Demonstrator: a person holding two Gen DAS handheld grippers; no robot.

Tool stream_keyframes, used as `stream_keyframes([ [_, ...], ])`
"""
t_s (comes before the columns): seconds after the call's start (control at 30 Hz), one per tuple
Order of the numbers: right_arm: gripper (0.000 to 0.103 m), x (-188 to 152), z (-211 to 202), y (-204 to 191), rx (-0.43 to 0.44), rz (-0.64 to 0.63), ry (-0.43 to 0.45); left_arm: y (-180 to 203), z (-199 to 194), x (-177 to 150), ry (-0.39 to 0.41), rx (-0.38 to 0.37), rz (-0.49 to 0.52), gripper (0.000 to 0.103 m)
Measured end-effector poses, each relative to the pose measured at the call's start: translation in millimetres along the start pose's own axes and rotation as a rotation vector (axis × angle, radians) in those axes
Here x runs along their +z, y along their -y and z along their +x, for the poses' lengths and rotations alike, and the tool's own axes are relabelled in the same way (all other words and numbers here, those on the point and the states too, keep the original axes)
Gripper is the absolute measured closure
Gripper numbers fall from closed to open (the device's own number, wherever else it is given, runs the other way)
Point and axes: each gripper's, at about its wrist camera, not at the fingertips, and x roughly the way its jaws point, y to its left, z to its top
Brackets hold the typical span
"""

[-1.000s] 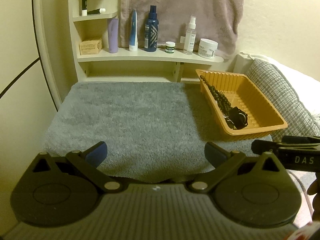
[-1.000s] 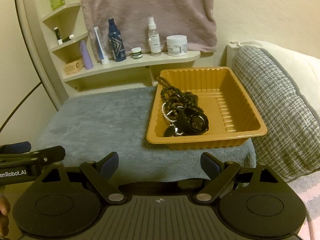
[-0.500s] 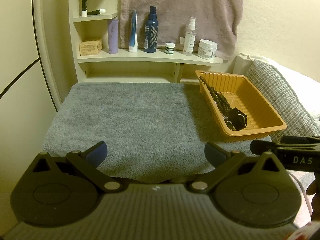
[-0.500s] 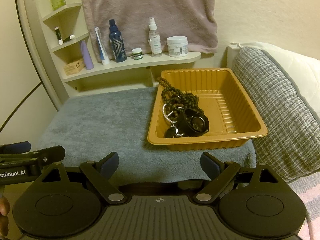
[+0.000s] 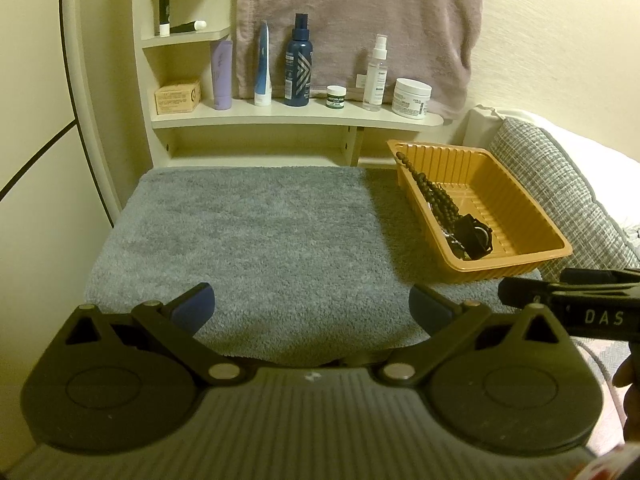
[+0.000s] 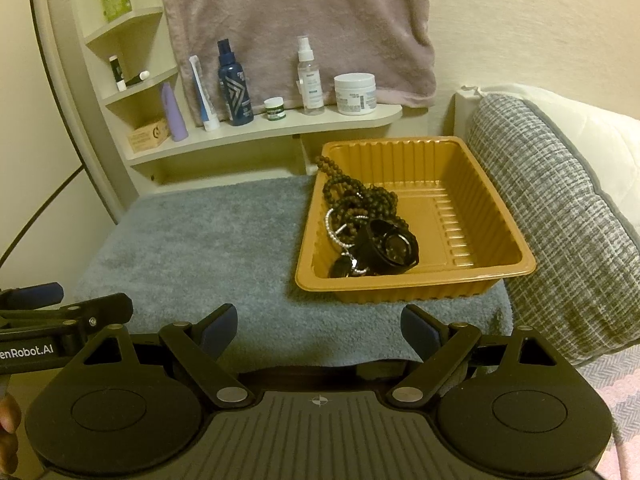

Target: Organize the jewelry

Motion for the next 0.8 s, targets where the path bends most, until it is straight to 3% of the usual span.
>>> stream_keyframes([
  [0.8, 0.015, 0.4, -0.4, 0.9, -0.001, 0.002, 0.004, 0.8, 0.4, 1.6, 0.003, -0.003, 0.007, 0.0],
])
